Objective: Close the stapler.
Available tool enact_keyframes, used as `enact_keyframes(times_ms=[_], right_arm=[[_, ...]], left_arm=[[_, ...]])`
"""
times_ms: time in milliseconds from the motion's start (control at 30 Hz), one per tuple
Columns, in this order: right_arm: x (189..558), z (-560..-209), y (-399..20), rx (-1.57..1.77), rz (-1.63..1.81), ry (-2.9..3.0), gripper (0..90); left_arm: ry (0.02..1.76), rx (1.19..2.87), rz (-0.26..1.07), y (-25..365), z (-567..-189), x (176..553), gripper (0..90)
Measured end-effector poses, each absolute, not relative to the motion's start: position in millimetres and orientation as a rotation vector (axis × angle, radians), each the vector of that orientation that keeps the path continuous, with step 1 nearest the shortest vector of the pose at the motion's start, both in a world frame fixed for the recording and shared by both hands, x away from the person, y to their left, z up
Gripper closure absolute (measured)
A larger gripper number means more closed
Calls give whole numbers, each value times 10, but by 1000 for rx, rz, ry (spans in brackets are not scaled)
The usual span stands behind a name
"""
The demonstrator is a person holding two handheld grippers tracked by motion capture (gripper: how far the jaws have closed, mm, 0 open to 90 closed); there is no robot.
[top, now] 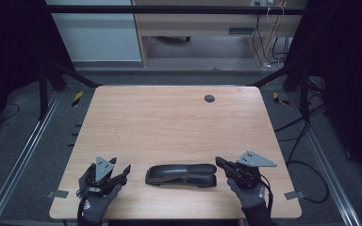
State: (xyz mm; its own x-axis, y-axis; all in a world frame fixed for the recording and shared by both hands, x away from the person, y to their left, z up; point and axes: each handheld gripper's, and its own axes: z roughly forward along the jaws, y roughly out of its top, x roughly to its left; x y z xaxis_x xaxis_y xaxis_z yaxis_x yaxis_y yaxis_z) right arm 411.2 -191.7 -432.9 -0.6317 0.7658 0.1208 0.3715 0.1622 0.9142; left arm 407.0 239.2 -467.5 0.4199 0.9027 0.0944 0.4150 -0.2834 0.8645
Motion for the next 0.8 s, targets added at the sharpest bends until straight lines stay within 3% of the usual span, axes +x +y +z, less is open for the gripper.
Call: enact_keyframes(times_ms=[800], right_arm=[[4075,-4586,-1800,1120,1422,2138,900]], left_arm=[[1184,1852,765,2521,-4752,4058,387]])
